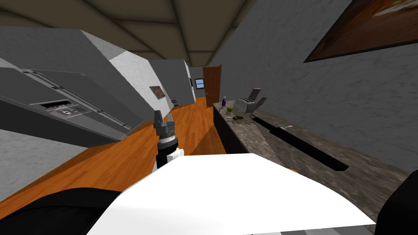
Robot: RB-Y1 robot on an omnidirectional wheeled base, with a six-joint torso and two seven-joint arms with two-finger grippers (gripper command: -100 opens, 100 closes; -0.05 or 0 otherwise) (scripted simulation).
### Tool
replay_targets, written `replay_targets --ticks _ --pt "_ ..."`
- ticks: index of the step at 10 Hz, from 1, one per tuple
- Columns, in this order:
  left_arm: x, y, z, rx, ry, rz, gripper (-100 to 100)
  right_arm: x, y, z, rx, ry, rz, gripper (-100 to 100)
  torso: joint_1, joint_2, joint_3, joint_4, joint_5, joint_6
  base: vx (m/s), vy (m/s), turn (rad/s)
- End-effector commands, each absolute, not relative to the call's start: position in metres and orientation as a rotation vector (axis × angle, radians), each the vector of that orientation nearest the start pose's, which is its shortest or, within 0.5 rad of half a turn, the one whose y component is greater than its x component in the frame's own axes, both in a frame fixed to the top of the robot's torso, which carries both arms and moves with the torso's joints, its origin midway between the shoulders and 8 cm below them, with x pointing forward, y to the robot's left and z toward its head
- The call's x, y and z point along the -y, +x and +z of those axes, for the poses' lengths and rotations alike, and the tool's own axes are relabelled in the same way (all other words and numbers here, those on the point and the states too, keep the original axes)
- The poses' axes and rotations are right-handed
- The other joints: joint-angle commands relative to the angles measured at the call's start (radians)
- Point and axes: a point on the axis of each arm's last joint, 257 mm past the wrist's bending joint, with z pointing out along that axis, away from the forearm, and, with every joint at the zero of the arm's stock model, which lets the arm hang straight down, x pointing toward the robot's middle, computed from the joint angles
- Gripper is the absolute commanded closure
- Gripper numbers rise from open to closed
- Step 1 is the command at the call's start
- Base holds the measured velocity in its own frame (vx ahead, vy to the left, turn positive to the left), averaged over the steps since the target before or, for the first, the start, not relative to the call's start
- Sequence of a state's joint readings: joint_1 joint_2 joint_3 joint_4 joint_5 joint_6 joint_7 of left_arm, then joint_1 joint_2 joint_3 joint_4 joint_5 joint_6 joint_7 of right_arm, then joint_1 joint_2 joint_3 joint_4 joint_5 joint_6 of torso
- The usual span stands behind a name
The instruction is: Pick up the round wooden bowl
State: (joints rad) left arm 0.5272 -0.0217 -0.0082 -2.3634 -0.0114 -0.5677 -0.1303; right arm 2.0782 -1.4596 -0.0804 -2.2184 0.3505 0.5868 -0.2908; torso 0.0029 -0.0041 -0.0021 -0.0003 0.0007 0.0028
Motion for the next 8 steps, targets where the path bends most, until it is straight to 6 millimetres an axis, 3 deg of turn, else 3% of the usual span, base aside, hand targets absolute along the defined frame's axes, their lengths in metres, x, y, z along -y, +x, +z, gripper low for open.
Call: replay_targets --ticks 1,2,4,8 --pt "-0.274 0.312 0.064 -0.540 -0.521 -1.195 0 0.529 -0.233 -0.288 -3.102 0.773 -0.738 -100 0.000 0.000 0.000 0.000 0.000 0.000 0.000 0.000 0.000" --pt "-0.274 0.312 0.064 -0.540 -0.521 -1.195 0 0.518 -0.249 -0.293 -3.110 0.856 -0.704 -100 -0.001 0.001 0.000 0.000 0.000 0.000 0.013 0.044 0.357" --pt "-0.274 0.312 0.064 -0.540 -0.520 -1.195 0 0.528 -0.260 -0.292 -3.088 0.886 -0.719 -100 0.001 -0.001 -0.001 0.000 0.000 -0.001 0.008 0.034 0.296" --pt "-0.274 0.312 0.064 -0.540 -0.521 -1.194 0 0.558 -0.293 -0.278 -3.086 0.909 -0.830 -100 -0.001 0.001 0.001 0.000 0.000 0.000 -0.001 0.001 -0.017"
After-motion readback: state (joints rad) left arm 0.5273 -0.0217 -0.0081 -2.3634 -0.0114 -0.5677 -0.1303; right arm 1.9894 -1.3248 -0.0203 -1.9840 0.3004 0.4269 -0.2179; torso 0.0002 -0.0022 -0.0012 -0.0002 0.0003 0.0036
